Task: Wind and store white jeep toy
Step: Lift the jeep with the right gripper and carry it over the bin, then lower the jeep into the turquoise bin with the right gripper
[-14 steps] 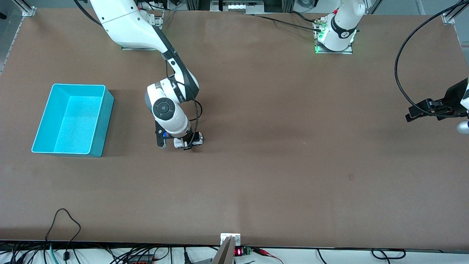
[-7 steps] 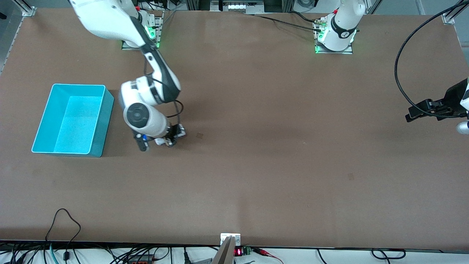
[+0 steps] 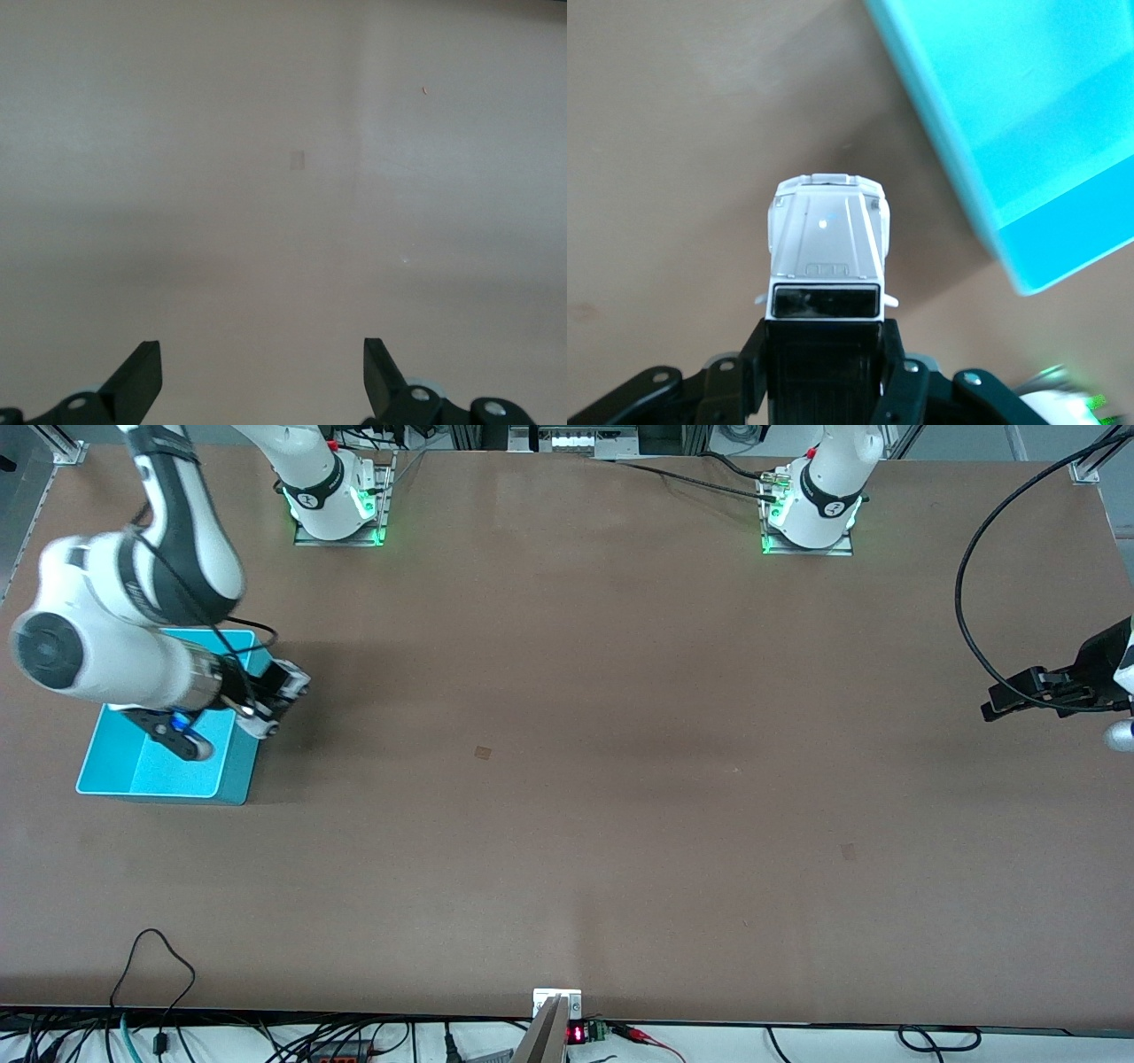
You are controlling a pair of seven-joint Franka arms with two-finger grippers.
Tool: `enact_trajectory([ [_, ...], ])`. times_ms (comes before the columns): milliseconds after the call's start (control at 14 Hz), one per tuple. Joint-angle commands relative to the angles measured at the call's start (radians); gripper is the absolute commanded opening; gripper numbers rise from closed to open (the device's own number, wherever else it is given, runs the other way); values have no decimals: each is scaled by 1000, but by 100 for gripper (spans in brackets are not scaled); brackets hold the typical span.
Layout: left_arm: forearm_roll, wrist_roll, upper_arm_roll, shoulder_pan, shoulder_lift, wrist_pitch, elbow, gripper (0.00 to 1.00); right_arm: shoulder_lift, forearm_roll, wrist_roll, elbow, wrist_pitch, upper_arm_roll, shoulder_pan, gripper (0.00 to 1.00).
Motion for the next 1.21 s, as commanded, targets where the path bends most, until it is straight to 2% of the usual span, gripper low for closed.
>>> enact_trajectory([
  [0,-10,-3,2,2,-5,5,-3,100,-49,-114,-220,-55,-4,30,-75,0],
  [357,-10,-3,0,2,-5,5,-1,100,-53,-168,-590,-83,86,32,-209,0],
  [571,-10,-3,0,2,-6,5,-3,100,-47,-182,-746,-139,201,32,-303,0],
  [1143,-10,-1,-10,1,-11,2,-6,100,54,-183,-770,-268,460,30,-355,0],
])
